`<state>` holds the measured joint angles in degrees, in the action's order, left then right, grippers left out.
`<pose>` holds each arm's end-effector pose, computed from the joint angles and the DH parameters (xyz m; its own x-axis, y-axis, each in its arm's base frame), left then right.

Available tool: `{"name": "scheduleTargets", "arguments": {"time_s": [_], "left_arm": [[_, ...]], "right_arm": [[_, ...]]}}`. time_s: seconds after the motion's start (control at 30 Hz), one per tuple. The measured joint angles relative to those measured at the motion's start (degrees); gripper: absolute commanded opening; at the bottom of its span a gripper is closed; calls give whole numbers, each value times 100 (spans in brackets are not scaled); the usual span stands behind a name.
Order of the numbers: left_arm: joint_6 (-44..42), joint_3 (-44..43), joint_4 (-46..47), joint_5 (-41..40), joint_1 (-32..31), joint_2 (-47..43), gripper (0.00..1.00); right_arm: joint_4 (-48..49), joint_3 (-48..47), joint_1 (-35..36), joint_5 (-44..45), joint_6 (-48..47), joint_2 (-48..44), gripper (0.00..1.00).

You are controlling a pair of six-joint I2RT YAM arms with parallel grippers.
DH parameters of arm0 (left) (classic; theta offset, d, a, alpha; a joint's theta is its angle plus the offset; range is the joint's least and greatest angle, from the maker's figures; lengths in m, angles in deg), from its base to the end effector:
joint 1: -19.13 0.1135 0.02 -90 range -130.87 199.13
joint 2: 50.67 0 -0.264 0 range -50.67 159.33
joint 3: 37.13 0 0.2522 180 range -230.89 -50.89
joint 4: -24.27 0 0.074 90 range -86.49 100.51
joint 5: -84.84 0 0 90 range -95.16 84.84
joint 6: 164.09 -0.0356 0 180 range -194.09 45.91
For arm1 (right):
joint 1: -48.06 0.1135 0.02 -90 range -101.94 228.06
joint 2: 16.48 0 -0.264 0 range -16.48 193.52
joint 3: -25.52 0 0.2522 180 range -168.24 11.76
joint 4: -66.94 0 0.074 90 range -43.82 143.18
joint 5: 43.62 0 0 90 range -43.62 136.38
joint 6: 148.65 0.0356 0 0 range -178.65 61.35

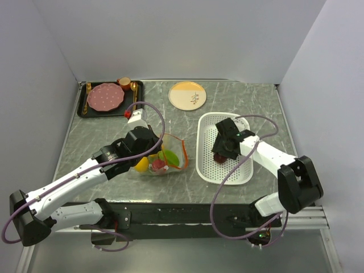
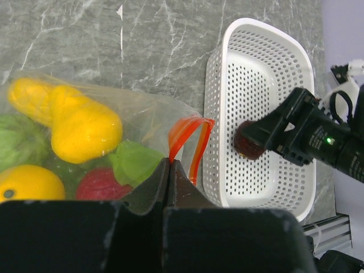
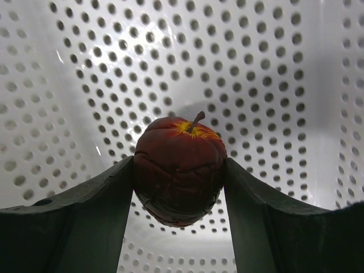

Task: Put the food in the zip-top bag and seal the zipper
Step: Adjust the fake fruit in the bin, then pick up the fake fruit from the bin.

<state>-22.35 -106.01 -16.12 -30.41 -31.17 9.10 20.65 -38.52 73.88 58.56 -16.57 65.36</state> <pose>0.1566 -0.1648 0.3264 -0.5689 -0.4265 -0.7031 0.0263 0.8451 -0.5339 0.2465 0.1109 0.1999 -0.8307 0.3258 -0.4515 0.2882 0.9454 0.1520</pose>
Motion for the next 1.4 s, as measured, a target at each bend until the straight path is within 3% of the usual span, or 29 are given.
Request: {"name": "scheduleTargets", "arguments": {"time_s": [0.2,0.27,0.4,0.6,1.1,1.3,1.4], "left_arm": [[7,0,-37,-4,4,0,1],[15,0,-39,-4,4,0,1],[22,0,-42,-4,13,0,1],[24,0,-61,-2,15,9,1],[24,0,-59,0,20,66,1],[26,0,-61,0,20,87,1],[26,0,-63,0,20,85,1]], "right_arm": [[334,-302,-28,-199,-380,579,64],[402,-339,-48,-267,-520,671,74],[503,-385,-74,-378,-785,673,85],[573,-428,-96,-501,-1082,671,89],[614,-442,-111,-732,-1239,577,86],[586,-435,-111,-710,-1231,597,73],[581,-396,-111,-710,-1196,597,72]]}}
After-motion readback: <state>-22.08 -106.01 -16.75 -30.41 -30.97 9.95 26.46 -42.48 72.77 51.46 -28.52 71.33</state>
